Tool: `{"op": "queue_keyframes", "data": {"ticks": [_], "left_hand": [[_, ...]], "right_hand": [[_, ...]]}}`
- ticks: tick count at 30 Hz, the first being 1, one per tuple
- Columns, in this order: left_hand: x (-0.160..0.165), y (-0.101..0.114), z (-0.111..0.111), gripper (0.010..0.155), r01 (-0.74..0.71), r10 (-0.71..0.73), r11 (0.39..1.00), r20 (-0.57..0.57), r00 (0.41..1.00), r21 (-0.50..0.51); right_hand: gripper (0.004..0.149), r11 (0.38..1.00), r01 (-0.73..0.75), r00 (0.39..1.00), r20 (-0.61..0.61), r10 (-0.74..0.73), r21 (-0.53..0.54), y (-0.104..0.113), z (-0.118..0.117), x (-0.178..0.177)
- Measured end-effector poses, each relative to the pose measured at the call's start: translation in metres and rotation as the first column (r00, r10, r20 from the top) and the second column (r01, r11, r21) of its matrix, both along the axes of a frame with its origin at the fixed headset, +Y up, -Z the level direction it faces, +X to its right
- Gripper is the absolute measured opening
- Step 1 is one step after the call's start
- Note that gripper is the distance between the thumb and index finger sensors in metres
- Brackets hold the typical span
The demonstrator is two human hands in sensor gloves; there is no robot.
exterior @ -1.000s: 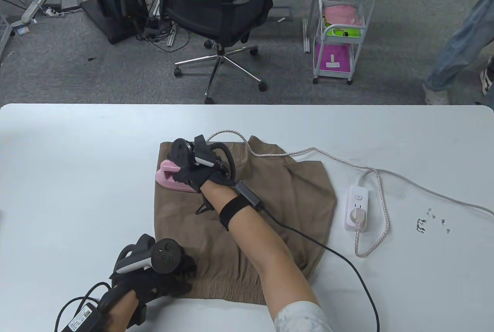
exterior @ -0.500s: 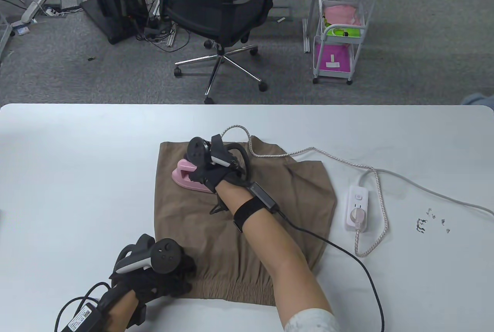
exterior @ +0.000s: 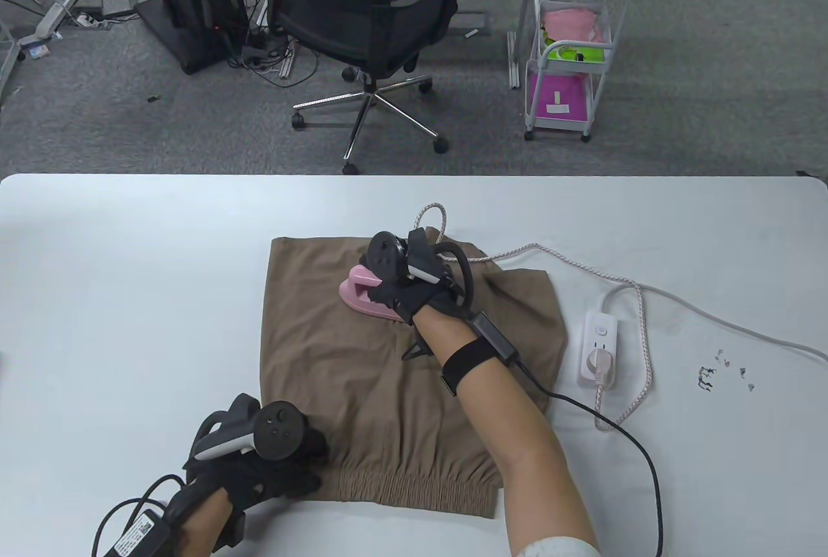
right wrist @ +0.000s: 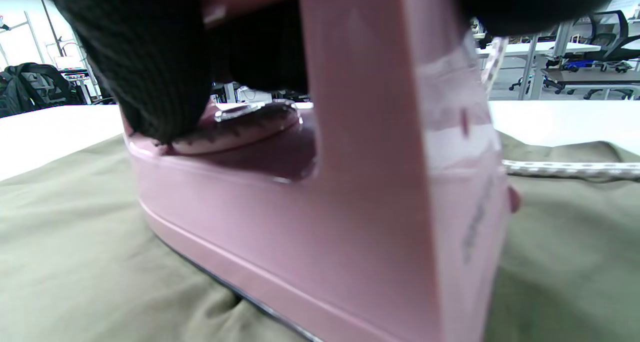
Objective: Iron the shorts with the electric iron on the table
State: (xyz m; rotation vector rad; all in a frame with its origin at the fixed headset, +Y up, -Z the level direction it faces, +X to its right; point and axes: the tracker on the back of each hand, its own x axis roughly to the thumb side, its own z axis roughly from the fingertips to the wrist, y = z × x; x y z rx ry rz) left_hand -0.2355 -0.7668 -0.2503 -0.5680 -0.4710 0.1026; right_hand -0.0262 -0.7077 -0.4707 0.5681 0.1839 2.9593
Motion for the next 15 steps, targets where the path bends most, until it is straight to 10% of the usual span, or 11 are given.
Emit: {"op": "queue_keyframes", "data": {"ticks": [15], "left_hand": [[0.000,0.001,-0.001,0.065,0.007,-0.007,1.000,0.003,1.000,0.005]], "right_hand": [[0.060,0.995,0.097,0.993,-0.071,-0.099,-0.030,-0.008,0.007,-0.070]]}}
